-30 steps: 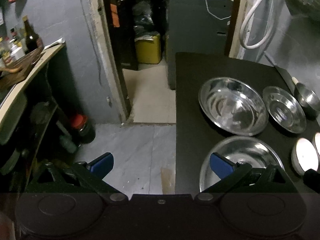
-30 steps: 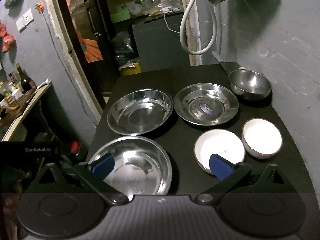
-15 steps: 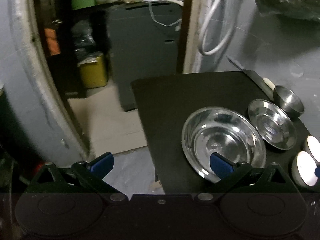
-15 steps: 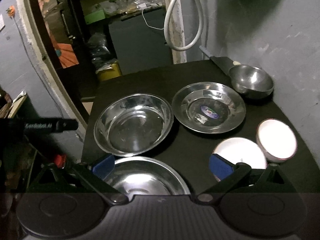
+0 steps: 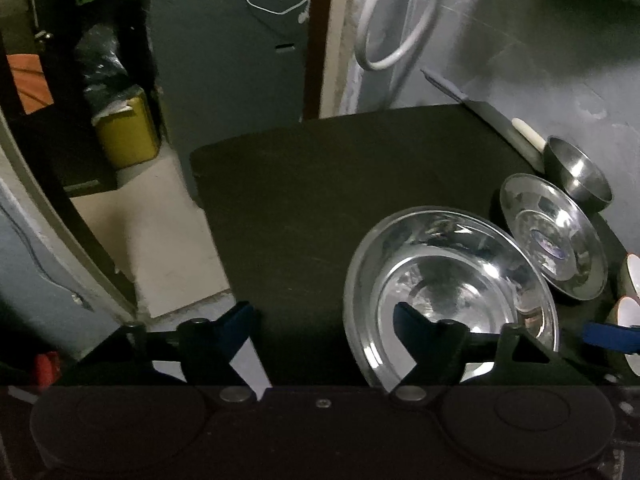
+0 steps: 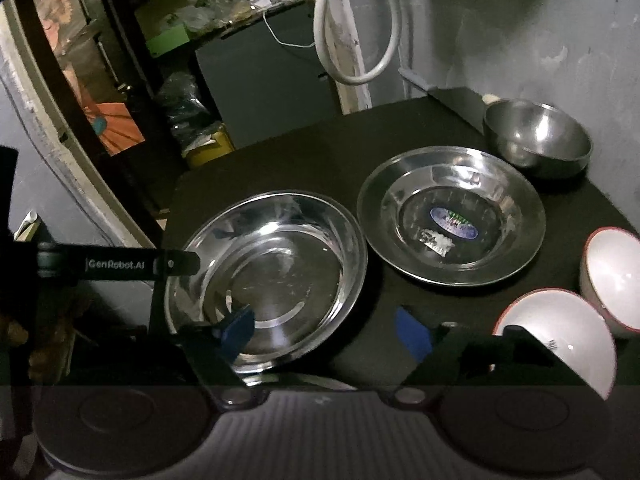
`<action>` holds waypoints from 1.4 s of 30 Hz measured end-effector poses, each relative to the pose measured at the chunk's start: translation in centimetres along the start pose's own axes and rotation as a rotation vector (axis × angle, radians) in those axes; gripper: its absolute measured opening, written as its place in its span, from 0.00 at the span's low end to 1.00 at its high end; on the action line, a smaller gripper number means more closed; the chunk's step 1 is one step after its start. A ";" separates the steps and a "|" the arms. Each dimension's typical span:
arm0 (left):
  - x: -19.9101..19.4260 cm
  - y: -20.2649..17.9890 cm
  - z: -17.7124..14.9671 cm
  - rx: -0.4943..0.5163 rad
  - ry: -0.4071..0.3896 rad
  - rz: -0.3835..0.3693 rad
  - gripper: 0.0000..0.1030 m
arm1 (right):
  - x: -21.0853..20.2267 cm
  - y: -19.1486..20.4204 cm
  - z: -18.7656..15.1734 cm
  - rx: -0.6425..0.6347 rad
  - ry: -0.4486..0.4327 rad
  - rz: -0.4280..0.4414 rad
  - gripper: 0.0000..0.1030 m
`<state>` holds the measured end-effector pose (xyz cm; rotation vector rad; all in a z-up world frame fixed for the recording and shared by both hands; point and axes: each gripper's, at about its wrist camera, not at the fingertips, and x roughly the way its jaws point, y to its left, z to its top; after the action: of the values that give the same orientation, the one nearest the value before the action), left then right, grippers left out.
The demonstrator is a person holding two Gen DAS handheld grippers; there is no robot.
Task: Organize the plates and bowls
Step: 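Grasp the large steel plate rim with the left tool while the right tool grips it too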
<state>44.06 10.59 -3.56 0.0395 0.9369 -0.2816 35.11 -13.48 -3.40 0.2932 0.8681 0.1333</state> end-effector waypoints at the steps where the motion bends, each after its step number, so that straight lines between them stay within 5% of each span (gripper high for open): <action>1: 0.2 -0.1 0.0 -0.001 0.006 -0.007 0.71 | 0.4 -0.1 0.1 0.004 0.004 0.002 0.69; 6: 0.8 0.2 -0.3 -0.027 0.035 -0.054 0.45 | 1.5 -0.5 0.2 0.029 0.016 0.010 0.49; 10: 1.1 -0.2 -0.6 -0.024 0.034 -0.069 0.38 | 1.9 -0.7 0.2 0.037 0.018 0.014 0.32; 12: 1.1 -0.4 -0.6 -0.023 0.036 -0.081 0.27 | 1.9 -0.7 0.2 0.036 0.017 0.013 0.27; 15: 0.9 -0.8 -0.7 -0.014 0.030 -0.062 0.25 | 1.8 -0.9 0.1 0.035 0.011 0.017 0.20; 31: -7.0 -3.7 -3.6 0.081 -0.107 -0.045 0.24 | -5.4 -1.9 -2.2 0.008 -0.074 0.085 0.20; 42: -10.3 -7.7 -8.9 0.223 -0.058 -0.070 0.24 | -10.8 -3.2 -7.1 0.037 -0.016 0.058 0.20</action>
<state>29.32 6.89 0.05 0.2031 0.8474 -0.4495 22.78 -17.60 -0.81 0.3535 0.8476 0.1688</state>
